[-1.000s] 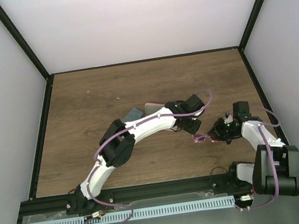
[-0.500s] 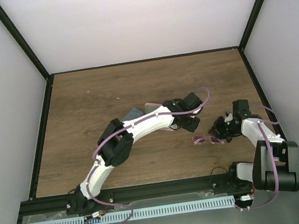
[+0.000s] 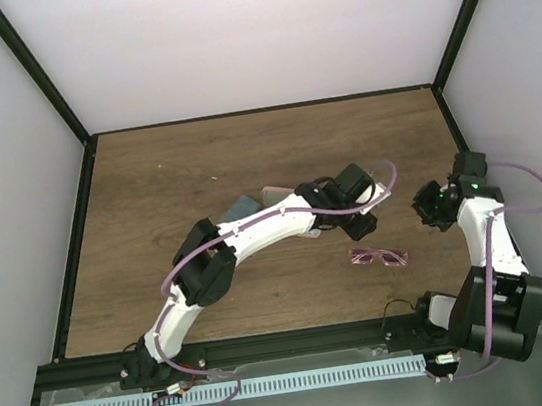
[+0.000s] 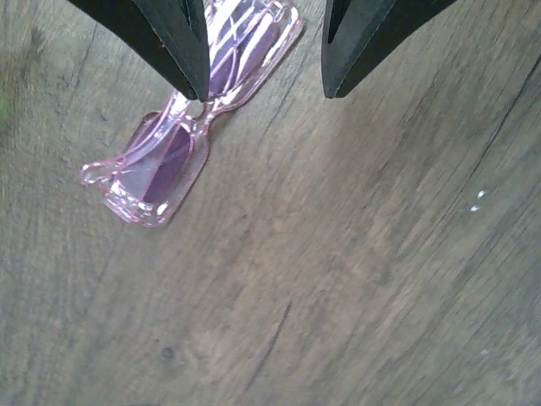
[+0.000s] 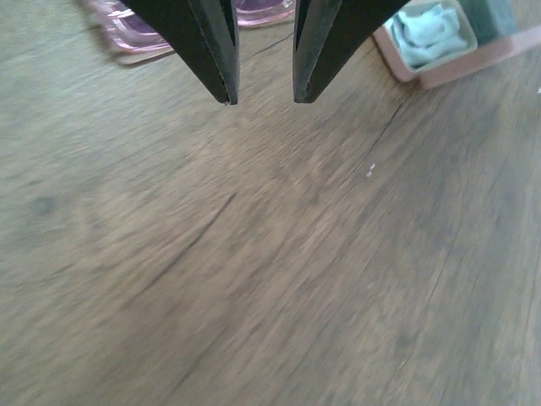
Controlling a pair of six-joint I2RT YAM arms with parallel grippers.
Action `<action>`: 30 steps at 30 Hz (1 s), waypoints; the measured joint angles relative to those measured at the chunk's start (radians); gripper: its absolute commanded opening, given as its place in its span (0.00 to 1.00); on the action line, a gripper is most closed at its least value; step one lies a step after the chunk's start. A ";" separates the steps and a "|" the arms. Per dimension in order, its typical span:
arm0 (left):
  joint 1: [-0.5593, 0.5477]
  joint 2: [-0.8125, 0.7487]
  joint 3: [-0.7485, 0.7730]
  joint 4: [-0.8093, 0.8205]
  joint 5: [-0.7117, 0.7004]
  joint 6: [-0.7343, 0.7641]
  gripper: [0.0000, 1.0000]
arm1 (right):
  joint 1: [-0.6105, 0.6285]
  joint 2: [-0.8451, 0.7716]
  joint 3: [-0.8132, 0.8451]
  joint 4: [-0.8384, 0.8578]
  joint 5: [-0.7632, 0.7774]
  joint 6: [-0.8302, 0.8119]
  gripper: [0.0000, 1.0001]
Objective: Organize the sunglasses
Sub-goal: Pick up the sunglasses from the center of the board.
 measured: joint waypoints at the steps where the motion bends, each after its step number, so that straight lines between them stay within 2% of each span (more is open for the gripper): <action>1: -0.006 -0.002 -0.005 0.008 0.003 0.029 0.42 | -0.032 0.000 0.000 -0.007 -0.001 -0.003 0.21; 5: -0.031 -0.007 -0.039 0.031 0.034 0.159 0.46 | -0.098 0.005 0.000 -0.025 0.005 -0.014 0.27; 12: -0.040 -0.008 -0.105 0.056 0.106 0.318 0.55 | -0.099 0.028 0.000 -0.030 -0.002 -0.019 0.29; 30: -0.076 0.032 -0.067 0.101 0.140 0.426 0.57 | -0.100 0.134 0.026 -0.029 -0.035 -0.055 0.30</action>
